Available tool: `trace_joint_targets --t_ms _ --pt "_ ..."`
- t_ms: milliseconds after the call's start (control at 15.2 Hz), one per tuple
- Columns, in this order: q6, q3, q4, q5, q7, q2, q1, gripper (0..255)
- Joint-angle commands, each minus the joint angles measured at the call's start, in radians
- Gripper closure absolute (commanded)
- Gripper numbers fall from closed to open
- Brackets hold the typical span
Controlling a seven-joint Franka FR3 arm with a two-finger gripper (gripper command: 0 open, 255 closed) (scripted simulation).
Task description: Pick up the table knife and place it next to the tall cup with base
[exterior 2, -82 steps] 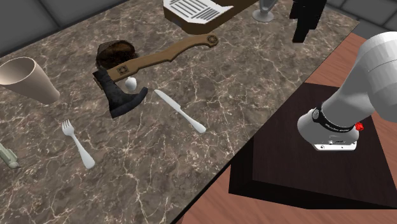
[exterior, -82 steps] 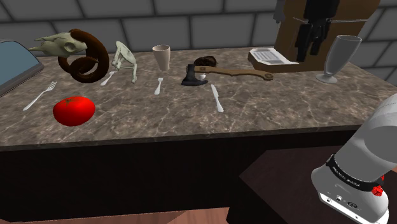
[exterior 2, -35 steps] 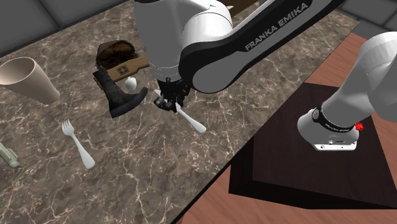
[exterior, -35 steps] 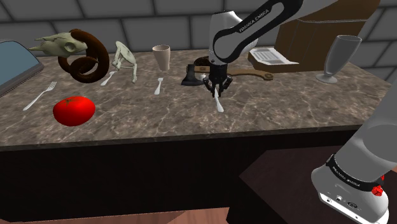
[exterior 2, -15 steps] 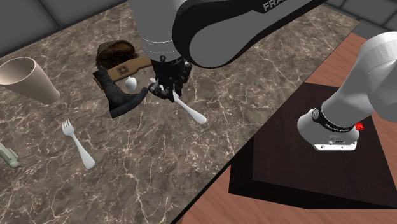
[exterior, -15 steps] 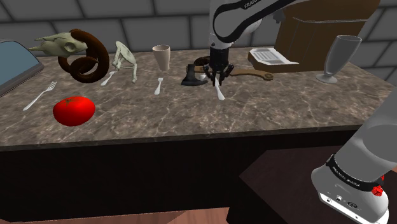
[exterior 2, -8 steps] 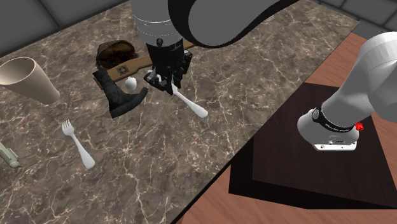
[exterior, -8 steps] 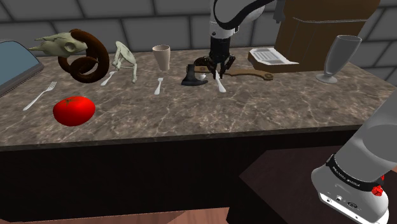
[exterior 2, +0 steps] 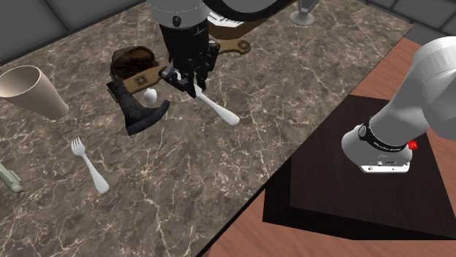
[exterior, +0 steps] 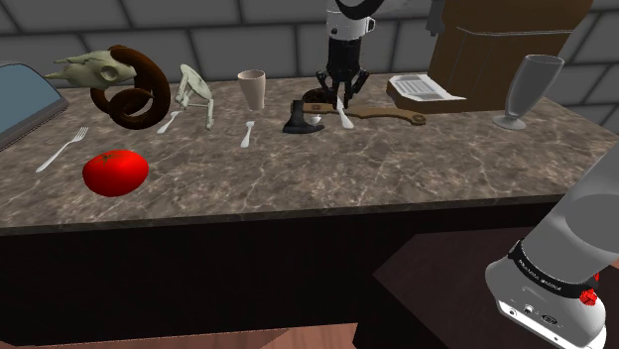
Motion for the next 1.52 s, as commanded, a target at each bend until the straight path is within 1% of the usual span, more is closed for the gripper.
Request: trace_joint_targets --t_ms 0,726,1452 --pt "-0.026 0.0 0.021 0.001 0.0 -0.004 0.0 255" --pt "-0.172 -0.001 0.158 0.002 0.001 -0.014 -0.001 255" --pt "-0.324 0.0 0.327 -0.002 0.006 0.004 0.0 255"
